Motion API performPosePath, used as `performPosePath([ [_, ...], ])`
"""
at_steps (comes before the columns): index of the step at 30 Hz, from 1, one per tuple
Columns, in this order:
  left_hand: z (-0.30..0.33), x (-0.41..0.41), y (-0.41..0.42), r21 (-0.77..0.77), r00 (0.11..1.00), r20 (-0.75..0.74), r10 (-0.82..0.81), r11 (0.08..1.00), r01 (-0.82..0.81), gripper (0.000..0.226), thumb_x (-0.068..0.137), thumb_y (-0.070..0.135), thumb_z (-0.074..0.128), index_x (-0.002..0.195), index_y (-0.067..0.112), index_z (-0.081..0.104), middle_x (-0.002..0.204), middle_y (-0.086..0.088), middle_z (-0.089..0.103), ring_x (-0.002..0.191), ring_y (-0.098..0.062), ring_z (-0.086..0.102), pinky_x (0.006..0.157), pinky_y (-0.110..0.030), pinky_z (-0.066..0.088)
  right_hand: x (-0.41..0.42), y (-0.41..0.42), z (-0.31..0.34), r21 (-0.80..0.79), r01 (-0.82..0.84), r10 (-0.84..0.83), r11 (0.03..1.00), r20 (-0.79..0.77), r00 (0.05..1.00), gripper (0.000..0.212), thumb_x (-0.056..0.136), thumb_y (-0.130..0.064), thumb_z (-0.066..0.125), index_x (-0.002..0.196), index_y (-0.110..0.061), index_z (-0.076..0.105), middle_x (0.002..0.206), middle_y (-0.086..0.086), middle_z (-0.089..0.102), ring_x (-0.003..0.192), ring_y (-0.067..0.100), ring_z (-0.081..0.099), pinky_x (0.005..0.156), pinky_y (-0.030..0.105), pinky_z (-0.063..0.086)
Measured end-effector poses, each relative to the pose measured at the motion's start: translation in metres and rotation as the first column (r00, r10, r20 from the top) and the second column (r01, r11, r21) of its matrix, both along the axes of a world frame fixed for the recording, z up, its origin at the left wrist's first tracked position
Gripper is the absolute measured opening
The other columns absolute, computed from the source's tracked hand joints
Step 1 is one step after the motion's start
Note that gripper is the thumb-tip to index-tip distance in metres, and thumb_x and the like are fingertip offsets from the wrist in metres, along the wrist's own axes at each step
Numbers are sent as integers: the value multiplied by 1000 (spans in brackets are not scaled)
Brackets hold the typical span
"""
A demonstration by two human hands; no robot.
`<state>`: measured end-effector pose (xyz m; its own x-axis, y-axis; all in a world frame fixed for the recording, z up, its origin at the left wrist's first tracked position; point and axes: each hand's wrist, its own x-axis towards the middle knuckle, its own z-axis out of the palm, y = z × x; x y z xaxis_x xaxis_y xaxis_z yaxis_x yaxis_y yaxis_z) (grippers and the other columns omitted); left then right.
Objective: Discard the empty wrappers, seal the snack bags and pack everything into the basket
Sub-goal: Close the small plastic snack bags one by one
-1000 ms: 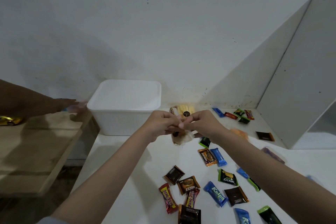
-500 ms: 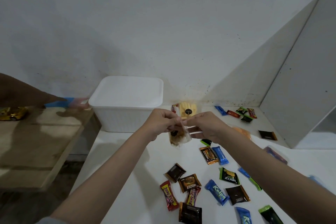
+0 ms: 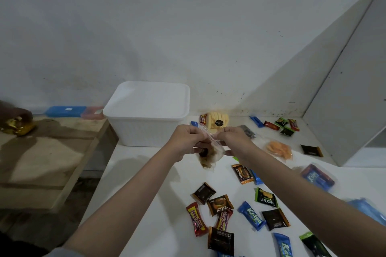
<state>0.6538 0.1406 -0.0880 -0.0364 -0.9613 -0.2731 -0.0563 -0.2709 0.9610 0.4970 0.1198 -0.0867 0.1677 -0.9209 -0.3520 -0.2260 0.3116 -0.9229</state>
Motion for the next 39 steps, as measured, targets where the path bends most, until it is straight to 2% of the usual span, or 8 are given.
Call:
performPosePath([
  [5, -21, 8, -4, 3, 985, 143, 94, 995, -96, 38, 84, 28, 70, 114, 14, 52, 104, 2, 58, 89, -9, 58, 68, -24, 46, 2, -3, -10, 40, -21, 21, 999, -5, 1000, 8, 90, -14, 52, 84, -18, 50, 100, 4, 74, 103, 24, 64, 89, 43, 44],
  [8, -41, 20, -9, 124, 978, 166, -129, 986, 109, 54, 88, 22, 66, 135, 19, 40, 130, 4, 47, 116, -17, 49, 82, -28, 38, -2, -6, -17, 64, -107, 107, 992, 6, 994, 10, 97, -15, 44, 88, -14, 49, 93, 6, 76, 94, 22, 71, 82, 41, 45],
  [11, -59, 19, -14, 205, 913, 222, -342, 932, 300, 32, 93, 18, 57, 125, 16, 54, 123, 1, 55, 112, -16, 49, 84, -26, 38, -7, -12, -33, 120, -95, 91, 988, 37, 995, 10, 98, -18, 45, 95, -10, 51, 105, 14, 72, 97, 27, 70, 81, 44, 50],
  [14, -78, 8, -26, 200, 928, 277, -251, 959, 200, 13, 93, 22, 57, 105, 19, 63, 115, -3, 63, 109, -19, 55, 77, -28, 46, -13, -16, -58, 176, 5, -26, 984, 120, 992, 27, 95, -36, 52, 108, -12, 53, 110, 7, 70, 103, 26, 65, 87, 50, 50],
  [22, -129, -30, -64, 302, 913, 382, -144, 953, 24, 18, 93, 28, 58, 101, 12, 62, 101, -1, 57, 95, -19, 53, 75, -31, 47, -23, -34, -138, 244, 170, -144, 955, -121, 982, 18, 88, -22, 62, 100, -18, 50, 105, 11, 65, 82, 25, 65, 58, 27, 47],
  [28, -164, -40, -88, 382, 833, 536, -136, 919, -96, 40, 89, 20, 60, 122, 2, 47, 112, -8, 52, 111, -29, 53, 89, -31, 46, -34, -57, -178, 244, 28, 55, 969, -326, 944, 44, 88, -30, 59, 124, -9, 44, 115, 13, 62, 87, 22, 68, 72, 32, 55],
  [34, -177, -44, -129, 134, 744, 665, 68, 969, -208, 56, 86, 11, 59, 137, 9, 38, 137, -14, 41, 125, -31, 45, 102, -39, 43, -67, -97, -194, -334, -306, -64, 892, -762, 645, 50, 76, -23, 74, 120, -9, 55, 113, 11, 56, 104, 30, 56, 82, 39, 49],
  [39, -176, -72, -178, 89, 889, 454, 58, 990, -110, 45, 93, 10, 53, 137, 15, 43, 128, -9, 51, 115, -23, 53, 95, -33, 46, -82, -127, -209, -422, -515, -184, 746, -874, 450, 56, 46, -29, 90, 94, -14, 65, 88, 6, 61, 78, 28, 61, 64, 35, 49],
])
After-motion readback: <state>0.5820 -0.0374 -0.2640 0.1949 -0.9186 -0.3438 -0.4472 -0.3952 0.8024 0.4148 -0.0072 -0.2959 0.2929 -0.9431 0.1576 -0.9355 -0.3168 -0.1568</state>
